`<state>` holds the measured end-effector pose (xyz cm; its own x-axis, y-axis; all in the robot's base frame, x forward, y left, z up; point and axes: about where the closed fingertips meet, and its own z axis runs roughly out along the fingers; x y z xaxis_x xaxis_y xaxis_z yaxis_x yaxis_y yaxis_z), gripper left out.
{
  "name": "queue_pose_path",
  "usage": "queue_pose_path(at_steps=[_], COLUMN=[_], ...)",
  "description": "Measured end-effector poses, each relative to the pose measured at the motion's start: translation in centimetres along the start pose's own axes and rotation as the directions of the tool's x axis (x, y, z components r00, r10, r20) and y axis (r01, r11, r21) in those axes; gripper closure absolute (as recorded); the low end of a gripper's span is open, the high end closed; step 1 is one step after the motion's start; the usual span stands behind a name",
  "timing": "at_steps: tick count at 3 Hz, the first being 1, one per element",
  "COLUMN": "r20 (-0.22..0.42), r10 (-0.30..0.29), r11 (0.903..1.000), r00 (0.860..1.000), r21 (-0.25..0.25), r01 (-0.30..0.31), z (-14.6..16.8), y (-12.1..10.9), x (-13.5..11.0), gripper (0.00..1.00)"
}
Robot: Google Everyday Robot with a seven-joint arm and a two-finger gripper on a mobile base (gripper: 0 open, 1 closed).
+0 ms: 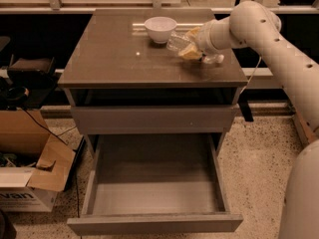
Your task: Pick water bottle from middle drawer and place on counter
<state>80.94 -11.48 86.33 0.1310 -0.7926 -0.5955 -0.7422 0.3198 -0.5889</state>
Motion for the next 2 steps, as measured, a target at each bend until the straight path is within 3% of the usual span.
queue_pose_path(at_steps=[1,2], r20=[0.001,0.003], r10=[0.000,0.000], r11=[1.0000,1.0000], r00=[1.000,1.000], r21=[0.000,-0.007], r01=[0.000,0.000], z=[0.12,0.55], y=[0.02,0.31], x=[-0.05,-0.12], gripper=[0.53,0.20])
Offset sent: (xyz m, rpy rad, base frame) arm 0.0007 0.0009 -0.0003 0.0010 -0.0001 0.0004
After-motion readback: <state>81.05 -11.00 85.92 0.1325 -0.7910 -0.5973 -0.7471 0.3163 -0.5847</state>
